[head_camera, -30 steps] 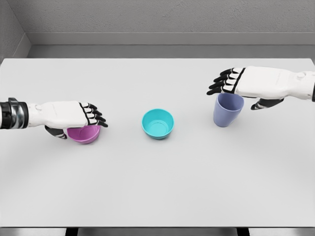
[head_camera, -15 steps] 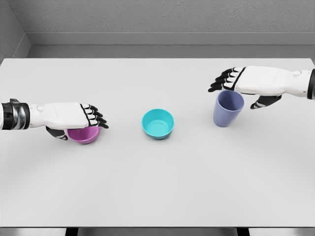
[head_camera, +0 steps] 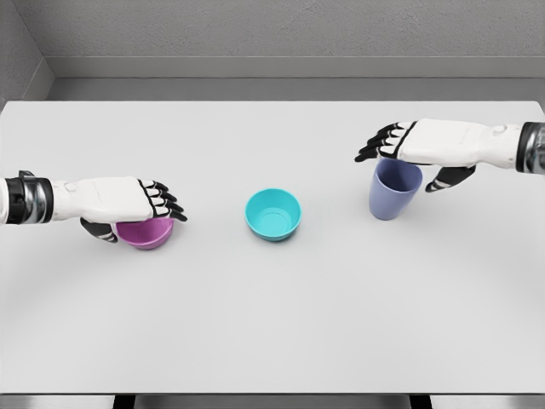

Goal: Stacking bowl and cup with both arms

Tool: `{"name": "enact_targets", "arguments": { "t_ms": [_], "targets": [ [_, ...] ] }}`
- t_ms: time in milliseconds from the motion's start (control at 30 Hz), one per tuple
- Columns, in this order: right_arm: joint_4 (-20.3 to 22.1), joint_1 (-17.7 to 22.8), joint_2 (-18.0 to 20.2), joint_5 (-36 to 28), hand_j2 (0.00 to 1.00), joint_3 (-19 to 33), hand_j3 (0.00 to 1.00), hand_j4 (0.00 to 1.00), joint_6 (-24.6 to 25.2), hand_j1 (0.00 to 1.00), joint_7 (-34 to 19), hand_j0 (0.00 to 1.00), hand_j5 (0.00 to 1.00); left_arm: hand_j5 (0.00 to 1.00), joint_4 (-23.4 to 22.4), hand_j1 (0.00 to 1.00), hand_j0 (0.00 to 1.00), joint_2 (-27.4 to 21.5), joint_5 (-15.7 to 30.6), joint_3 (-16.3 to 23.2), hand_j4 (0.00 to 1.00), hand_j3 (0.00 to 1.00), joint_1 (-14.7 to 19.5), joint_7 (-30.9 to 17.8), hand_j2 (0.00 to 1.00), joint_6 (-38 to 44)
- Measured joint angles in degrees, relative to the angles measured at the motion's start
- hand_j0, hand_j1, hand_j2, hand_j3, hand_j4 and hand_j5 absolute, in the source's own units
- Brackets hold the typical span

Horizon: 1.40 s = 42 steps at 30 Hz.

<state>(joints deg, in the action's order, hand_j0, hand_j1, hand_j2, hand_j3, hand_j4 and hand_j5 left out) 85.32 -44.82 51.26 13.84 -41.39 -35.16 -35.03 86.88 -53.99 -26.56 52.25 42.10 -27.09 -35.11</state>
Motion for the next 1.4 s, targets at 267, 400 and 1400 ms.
{"name": "enact_targets", "arguments": {
  "t_ms": [267,400,1400],
  "targets": [
    [-0.36,0.00,-0.24,0.01,1.00,-0.67,1.00,1.00,0.00,1.00,0.00,1.00,1.00,1.00,-0.30,1.00,1.00,0.21,-0.28,0.00,1.00,1.00,0.00,0.00,1.00,0.00],
    [-0.86,0.00,-0.22,0.01,1.00,-0.79,1.00,1.00,0.00,1.00,0.00,1.00,1.00,1.00,-0.40,1.00,1.00,0.25,-0.39,0.00,1.00,1.00,0.00,-0.01,1.00,0.00],
    [-3.18,0.00,-0.19,0.01,1.00,-0.86,1.00,1.00,0.00,1.00,0.00,1.00,1.00,0.57,-2.00,0.57,0.57,1.65,-1.75,0.09,0.57,0.57,0.00,-0.12,0.57,0.00]
  ]
}}
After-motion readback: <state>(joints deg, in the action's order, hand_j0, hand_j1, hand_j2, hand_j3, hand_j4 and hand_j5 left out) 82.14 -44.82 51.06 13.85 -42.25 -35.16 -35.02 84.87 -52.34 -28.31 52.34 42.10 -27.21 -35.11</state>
